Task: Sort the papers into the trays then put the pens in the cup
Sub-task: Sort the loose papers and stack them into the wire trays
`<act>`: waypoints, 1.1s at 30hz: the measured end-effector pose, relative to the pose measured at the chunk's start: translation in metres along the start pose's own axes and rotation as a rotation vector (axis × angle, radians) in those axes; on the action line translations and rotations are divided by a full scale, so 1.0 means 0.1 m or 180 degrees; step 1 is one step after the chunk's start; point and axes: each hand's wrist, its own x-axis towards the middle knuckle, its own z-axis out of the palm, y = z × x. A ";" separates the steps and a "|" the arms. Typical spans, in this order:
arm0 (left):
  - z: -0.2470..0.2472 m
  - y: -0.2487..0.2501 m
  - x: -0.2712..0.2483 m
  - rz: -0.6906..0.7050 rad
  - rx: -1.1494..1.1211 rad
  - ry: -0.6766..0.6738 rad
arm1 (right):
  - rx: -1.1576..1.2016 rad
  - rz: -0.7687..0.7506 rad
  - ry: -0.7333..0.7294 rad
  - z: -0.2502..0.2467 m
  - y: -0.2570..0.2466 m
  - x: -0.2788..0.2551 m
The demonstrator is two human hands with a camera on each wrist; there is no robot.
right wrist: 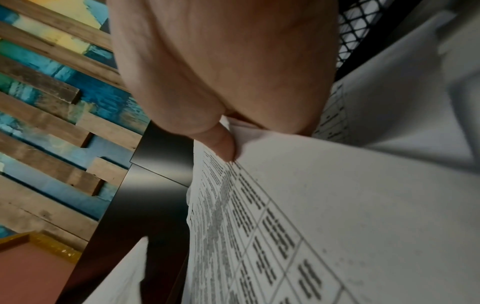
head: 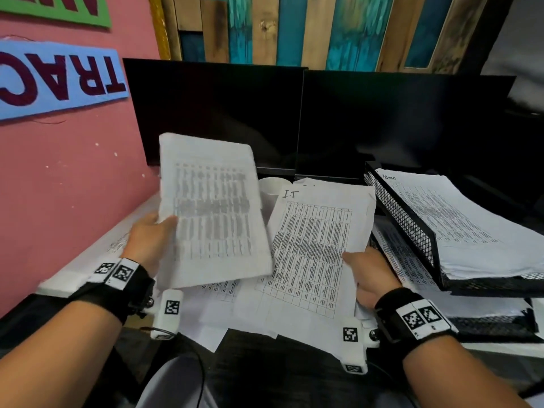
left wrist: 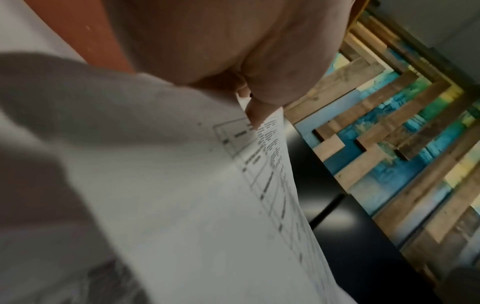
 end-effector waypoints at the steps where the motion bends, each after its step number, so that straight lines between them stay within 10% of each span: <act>1: 0.08 0.00 -0.07 -0.0007 0.0107 -0.0130 | 0.0069 0.0022 -0.0032 0.03 -0.01 -0.01; 9: 0.90 -0.19 -0.40 -0.0334 0.0341 -0.1107 | 0.0769 -0.0105 0.0063 0.13 0.12 0.13; 16: 1.13 -0.23 -0.51 0.0058 0.0661 -0.1634 | -0.0268 -0.0300 -0.0106 0.11 0.08 -0.08; 33: 0.45 -0.29 -0.01 -0.0449 0.0583 -0.0298 | -0.0443 -0.0159 -0.0048 0.01 0.17 0.04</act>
